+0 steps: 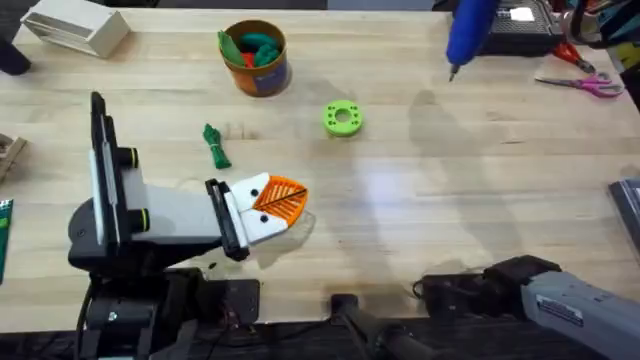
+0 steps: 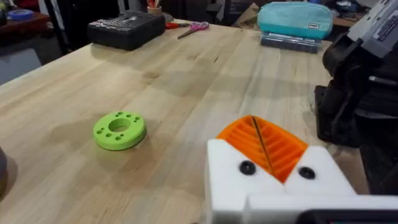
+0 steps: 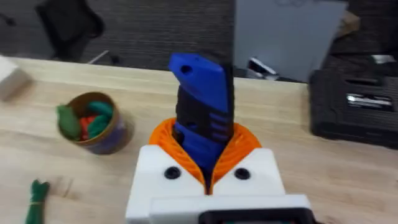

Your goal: Pick up the gripper from the table and insert it into the empty holder that is missing its gripper. Then pick up a screw, insert it into the mounting hole, and use the screwdriver to tighten it. Finally, clean up the table by picking up the vegetable and placing it into the bucket.

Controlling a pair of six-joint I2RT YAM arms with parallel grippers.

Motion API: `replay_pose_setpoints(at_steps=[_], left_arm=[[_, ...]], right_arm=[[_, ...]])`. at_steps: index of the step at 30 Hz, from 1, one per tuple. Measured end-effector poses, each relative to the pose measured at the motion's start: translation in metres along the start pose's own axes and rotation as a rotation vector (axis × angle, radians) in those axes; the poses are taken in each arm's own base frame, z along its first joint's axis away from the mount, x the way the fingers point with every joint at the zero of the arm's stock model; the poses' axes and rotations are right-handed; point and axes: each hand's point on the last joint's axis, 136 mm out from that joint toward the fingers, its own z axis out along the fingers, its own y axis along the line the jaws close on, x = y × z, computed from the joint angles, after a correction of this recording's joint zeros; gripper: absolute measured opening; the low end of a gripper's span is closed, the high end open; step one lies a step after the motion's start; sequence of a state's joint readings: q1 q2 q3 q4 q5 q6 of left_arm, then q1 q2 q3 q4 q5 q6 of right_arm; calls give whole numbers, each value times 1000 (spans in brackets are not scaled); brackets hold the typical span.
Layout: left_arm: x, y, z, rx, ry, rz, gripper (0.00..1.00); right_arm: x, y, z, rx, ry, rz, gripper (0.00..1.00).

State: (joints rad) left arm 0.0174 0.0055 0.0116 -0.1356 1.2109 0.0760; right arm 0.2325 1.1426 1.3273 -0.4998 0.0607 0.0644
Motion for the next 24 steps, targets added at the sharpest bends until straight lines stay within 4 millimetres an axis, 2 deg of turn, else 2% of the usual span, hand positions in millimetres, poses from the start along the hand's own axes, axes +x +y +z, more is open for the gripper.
replay_pose_setpoints(at_steps=[4,5,8,13,16,24], left_arm=[[0,0,0,0,0,0,5],[0,0,0,0,0,0,5],[0,0,0,0,0,0,5],[0,0,0,0,0,0,5],[0,0,0,0,0,0,5],[0,0,0,0,0,0,5]], right_arm=[[-4,19,0,-104,-13,4,28],[-25,33,1,-185,-115,2,28],[-36,47,2,-265,-193,11,28],[-27,71,11,-422,-267,30,28],[-25,86,9,-522,-341,35,28],[-21,126,-21,-784,-537,82,28]])
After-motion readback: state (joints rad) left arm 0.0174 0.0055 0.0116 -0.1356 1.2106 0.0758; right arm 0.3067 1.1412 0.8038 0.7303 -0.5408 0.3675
